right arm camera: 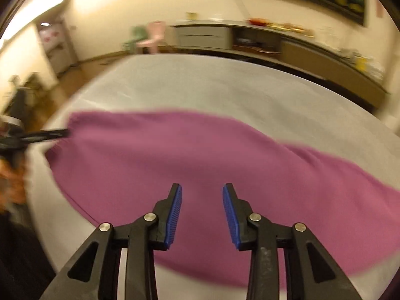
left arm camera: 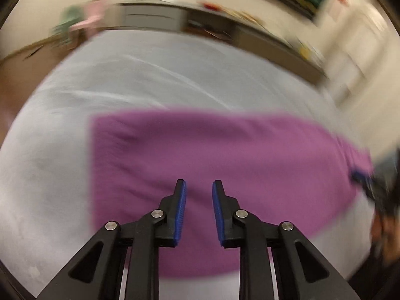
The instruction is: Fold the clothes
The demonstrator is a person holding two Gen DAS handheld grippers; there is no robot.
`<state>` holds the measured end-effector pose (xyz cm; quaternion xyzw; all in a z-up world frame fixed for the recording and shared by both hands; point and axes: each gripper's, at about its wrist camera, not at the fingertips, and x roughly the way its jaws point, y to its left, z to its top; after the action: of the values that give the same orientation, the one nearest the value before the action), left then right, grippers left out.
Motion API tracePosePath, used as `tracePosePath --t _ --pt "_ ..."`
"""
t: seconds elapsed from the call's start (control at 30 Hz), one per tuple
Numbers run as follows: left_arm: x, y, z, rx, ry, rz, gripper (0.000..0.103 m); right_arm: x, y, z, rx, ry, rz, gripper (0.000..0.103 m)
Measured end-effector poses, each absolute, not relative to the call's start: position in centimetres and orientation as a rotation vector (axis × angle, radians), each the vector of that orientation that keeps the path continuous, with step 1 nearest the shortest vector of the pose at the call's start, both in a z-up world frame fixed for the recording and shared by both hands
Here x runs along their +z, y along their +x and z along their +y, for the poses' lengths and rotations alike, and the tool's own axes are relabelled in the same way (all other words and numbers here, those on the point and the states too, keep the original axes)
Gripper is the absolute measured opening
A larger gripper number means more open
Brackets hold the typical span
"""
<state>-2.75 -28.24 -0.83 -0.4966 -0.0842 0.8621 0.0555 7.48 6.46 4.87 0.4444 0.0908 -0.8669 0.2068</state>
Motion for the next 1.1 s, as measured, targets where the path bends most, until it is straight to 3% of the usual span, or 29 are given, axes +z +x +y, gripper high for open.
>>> tracePosePath --t 0.1,0.13,0.17,0.27,0.4,0.47,0.53,0.6,0.67,0.7,0.73,0.8,0.9,1.1 --pt "-2.6 -3.3 -27.6 2.632 -1.623 -0.052 0.023 4.0 8.0 14.3 -2.531 1.347 0.253 0.037" --pt "-2.5 -3.4 -28.2 2.661 -1.608 -0.048 0.022 3.9 8.0 16.3 -2.549 1.326 0.252 0.047" --pt "-2.4 -3.6 -29.1 2.686 -1.612 -0.082 0.021 4.0 8.0 17.8 -2.532 1.286 0.209 0.048" --pt "-2.1 -3.9 -30.9 2.770 -1.639 -0.143 0.013 5.0 7.9 20.2 -2.449 1.301 0.150 0.049" --pt "-0.7 -2.2 -30.7 2.737 -1.552 -0.258 0.018 9.6 8.0 23.7 -2.475 1.255 0.130 0.048" --pt "-1.2 -1.6 -29.9 2.702 -1.578 -0.211 0.020 12.0 7.7 26.6 -2.566 1.251 0.124 0.048" --pt "-2.0 -1.8 -29.9 2.717 -1.613 -0.175 0.020 10.6 6.7 31.5 -2.599 1.390 0.108 0.052" --pt "-1.4 -1.7 -31.1 2.705 -1.572 -0.323 0.020 9.3 5.8 35.1 -2.619 1.378 0.032 0.048" --pt "1.1 -0.5 -33.4 2.746 -1.392 -0.562 0.024 8.2 4.5 35.4 -2.667 1.458 0.081 0.045" --pt "2.4 0.7 -35.0 2.796 -1.270 -0.672 0.030 8.2 4.4 34.8 -2.704 1.452 0.124 0.045" --pt "3.3 1.9 -36.6 2.848 -1.178 -0.782 0.047 8.5 4.8 33.3 -2.724 1.407 0.169 0.046" --pt "3.3 3.9 -40.2 2.962 -1.132 -1.005 0.065 9.6 5.8 29.3 -2.705 1.290 0.234 0.047" --pt "-0.3 3.9 -43.3 2.859 -1.325 -1.253 0.068 13.7 8.6 21.0 -2.555 1.123 0.376 0.052" --pt "-3.3 2.7 -42.2 2.650 -1.415 -1.337 0.068 18.1 14.7 3.2 -2.177 0.912 0.467 0.058"
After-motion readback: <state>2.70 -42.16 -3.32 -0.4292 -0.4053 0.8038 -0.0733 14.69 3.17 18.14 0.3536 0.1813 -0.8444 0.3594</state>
